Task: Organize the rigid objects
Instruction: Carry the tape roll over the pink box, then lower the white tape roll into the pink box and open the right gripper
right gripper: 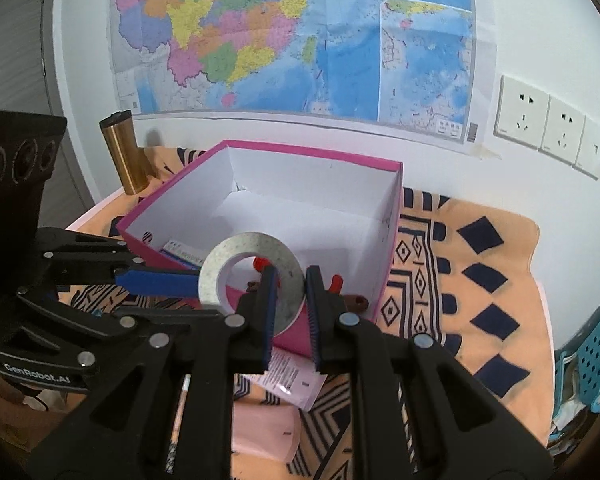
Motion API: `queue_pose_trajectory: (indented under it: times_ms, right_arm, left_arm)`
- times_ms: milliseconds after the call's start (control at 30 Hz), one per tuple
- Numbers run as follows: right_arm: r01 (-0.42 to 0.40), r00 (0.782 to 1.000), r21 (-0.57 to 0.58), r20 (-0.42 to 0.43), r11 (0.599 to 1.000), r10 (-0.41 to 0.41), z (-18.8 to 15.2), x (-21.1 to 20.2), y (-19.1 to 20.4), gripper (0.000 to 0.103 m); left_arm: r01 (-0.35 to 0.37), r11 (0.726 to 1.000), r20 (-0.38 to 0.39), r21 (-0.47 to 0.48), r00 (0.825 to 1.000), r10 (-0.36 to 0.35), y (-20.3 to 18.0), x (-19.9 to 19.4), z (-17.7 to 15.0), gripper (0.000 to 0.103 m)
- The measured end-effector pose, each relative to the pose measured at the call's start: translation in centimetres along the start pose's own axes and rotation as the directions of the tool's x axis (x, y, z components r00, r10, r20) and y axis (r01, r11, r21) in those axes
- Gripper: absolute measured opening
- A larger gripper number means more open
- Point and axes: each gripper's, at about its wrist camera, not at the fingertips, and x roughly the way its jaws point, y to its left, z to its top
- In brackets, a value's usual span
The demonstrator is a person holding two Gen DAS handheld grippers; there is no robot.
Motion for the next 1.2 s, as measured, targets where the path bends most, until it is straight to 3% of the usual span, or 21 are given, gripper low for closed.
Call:
queue_pose_trajectory:
  times_ms: [567, 1200]
  right_arm:
    - [0.022, 0.998, -0.022, -0.052, 1.000, -0.023, 1.9, 3.7, -1.0, 0.016]
    - [0.033, 0.990, -0.024, -0.135, 0.999, -0.036, 1.5, 7.1, -1.7, 0.016]
  left_arm:
    - [-0.024, 0.999, -0.046, -0.035, 0.999, 0.023, 2.4, 2.8, 1.9, 0.031]
    - [-0.047, 0.995, -0.106, -0.089, 0.994, 0.038, 4.3, 5.2, 1.8, 0.031]
